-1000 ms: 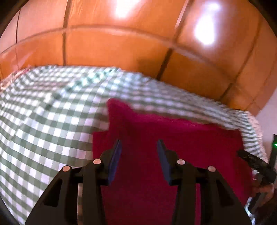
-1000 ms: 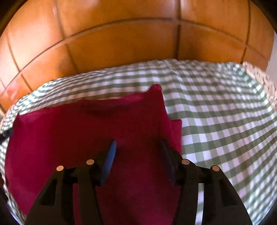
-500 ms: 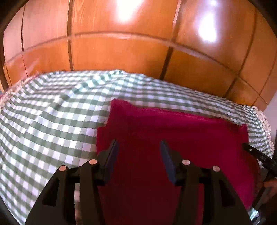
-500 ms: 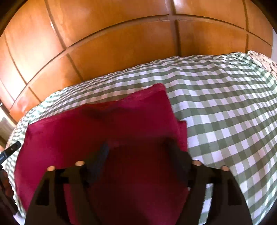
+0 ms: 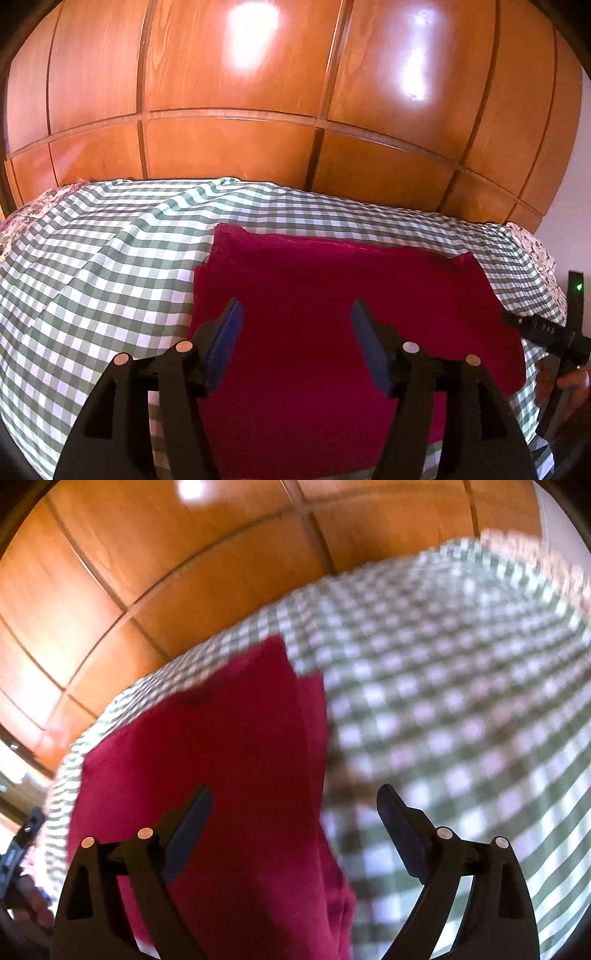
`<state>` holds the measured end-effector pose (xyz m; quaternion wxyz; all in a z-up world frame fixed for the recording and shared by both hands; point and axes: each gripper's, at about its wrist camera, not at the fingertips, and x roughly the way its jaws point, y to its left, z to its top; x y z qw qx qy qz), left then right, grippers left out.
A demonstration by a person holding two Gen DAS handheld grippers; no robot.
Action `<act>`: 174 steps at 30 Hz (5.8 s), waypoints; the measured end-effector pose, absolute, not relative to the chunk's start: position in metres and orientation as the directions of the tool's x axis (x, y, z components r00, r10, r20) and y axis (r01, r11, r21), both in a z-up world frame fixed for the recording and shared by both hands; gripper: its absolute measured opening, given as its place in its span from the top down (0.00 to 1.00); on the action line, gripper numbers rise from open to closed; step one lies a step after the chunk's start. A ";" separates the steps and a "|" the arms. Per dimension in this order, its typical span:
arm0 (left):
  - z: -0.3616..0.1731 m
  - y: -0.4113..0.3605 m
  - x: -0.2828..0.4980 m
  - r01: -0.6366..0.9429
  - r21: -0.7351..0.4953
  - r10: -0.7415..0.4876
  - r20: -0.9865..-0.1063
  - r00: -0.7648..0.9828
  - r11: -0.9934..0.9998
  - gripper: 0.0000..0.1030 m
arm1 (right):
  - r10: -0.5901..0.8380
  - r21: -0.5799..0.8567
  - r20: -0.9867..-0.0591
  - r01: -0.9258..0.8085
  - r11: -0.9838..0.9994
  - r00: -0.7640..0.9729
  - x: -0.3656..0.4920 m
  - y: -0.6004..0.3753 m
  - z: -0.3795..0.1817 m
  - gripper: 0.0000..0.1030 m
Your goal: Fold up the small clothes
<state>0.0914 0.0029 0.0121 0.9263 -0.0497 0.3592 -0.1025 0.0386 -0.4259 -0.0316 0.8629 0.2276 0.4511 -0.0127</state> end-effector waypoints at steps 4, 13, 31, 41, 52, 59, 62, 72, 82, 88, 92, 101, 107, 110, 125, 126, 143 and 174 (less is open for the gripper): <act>0.013 0.001 0.080 0.159 -0.156 -0.223 -0.652 0.725 0.975 0.36 | 0.272 0.466 -0.754 0.196 0.863 0.598 0.019 -0.422 -0.041 0.13; 0.006 0.001 0.068 0.162 -0.166 -0.231 -0.661 0.714 0.973 0.36 | 0.363 0.563 -0.707 0.173 0.808 0.606 -0.001 -0.414 -0.045 0.13; -0.003 -0.008 0.066 0.170 -0.157 -0.231 -0.700 0.676 0.973 0.36 | 0.349 0.549 -0.712 0.174 0.818 0.609 0.002 -0.413 -0.050 0.13; -0.020 -0.023 0.070 0.197 -0.148 -0.240 -0.749 0.618 0.969 0.37 | 0.374 0.578 -0.696 0.169 0.798 0.613 0.000 -0.419 -0.049 0.13; -0.036 -0.031 0.083 0.209 -0.086 -0.197 -0.778 0.596 0.974 0.37 | 0.391 0.617 -0.674 0.187 0.764 0.626 -0.009 -0.432 -0.052 0.33; -0.038 -0.032 0.079 0.211 -0.085 -0.198 -0.775 0.600 0.974 0.37 | 0.382 0.607 -0.682 0.191 0.772 0.623 -0.011 -0.429 -0.051 0.33; -0.040 -0.033 0.080 0.220 -0.081 -0.201 -0.774 0.601 0.972 0.37 | 0.380 0.589 -0.706 0.197 0.783 0.598 -0.005 -0.425 -0.049 0.35; -0.042 -0.028 0.080 0.210 -0.117 -0.223 -0.764 0.605 0.971 0.36 | 0.364 0.529 -0.758 0.183 0.829 0.541 0.005 -0.410 -0.045 0.57; -0.038 -0.022 0.079 0.227 -0.150 -0.258 -0.766 0.588 0.962 0.41 | 0.361 0.520 -0.748 0.154 0.840 0.557 0.012 -0.390 -0.015 0.75; -0.024 0.011 0.078 0.189 -0.196 -0.272 -0.749 0.604 0.962 0.46 | 0.394 0.510 -0.692 0.024 0.860 0.605 0.025 -0.356 0.035 0.76; -0.024 0.053 0.078 0.115 -0.332 -0.334 -0.740 0.584 0.936 0.53 | 0.457 0.517 -0.650 -0.088 0.852 0.607 0.038 -0.308 0.056 0.76; -0.012 0.116 0.075 0.078 -0.513 -0.448 -0.655 0.609 0.855 0.58 | 0.591 0.472 -0.653 -0.356 0.807 0.474 0.075 -0.161 0.061 0.77; -0.011 0.143 0.083 0.056 -0.629 -0.530 -0.600 0.599 0.775 0.51 | 0.518 0.355 -0.769 -0.423 0.834 0.376 0.082 -0.091 0.013 0.77; -0.014 0.149 0.086 0.051 -0.672 -0.567 -0.578 0.587 0.739 0.47 | 0.485 0.284 -0.788 -0.474 0.833 0.380 0.073 -0.081 0.002 0.76; -0.015 0.132 0.123 0.041 -0.741 -0.663 -0.573 0.481 0.670 0.30 | 0.589 0.396 -0.711 -0.474 0.786 0.383 0.004 -0.157 0.015 0.40; -0.014 0.129 0.125 0.042 -0.737 -0.662 -0.580 0.475 0.675 0.30 | 0.577 0.400 -0.715 -0.446 0.801 0.395 0.000 -0.170 0.013 0.40; -0.010 0.105 0.107 0.077 -0.486 -0.463 -0.754 0.466 0.870 0.81 | 0.456 0.268 -0.741 -0.406 0.874 0.493 -0.001 -0.183 0.011 0.63; -0.024 0.096 0.050 0.038 -0.211 -0.187 -0.750 0.635 0.977 0.49 | 0.382 0.168 -0.815 -0.453 0.876 0.435 0.006 -0.160 -0.012 0.73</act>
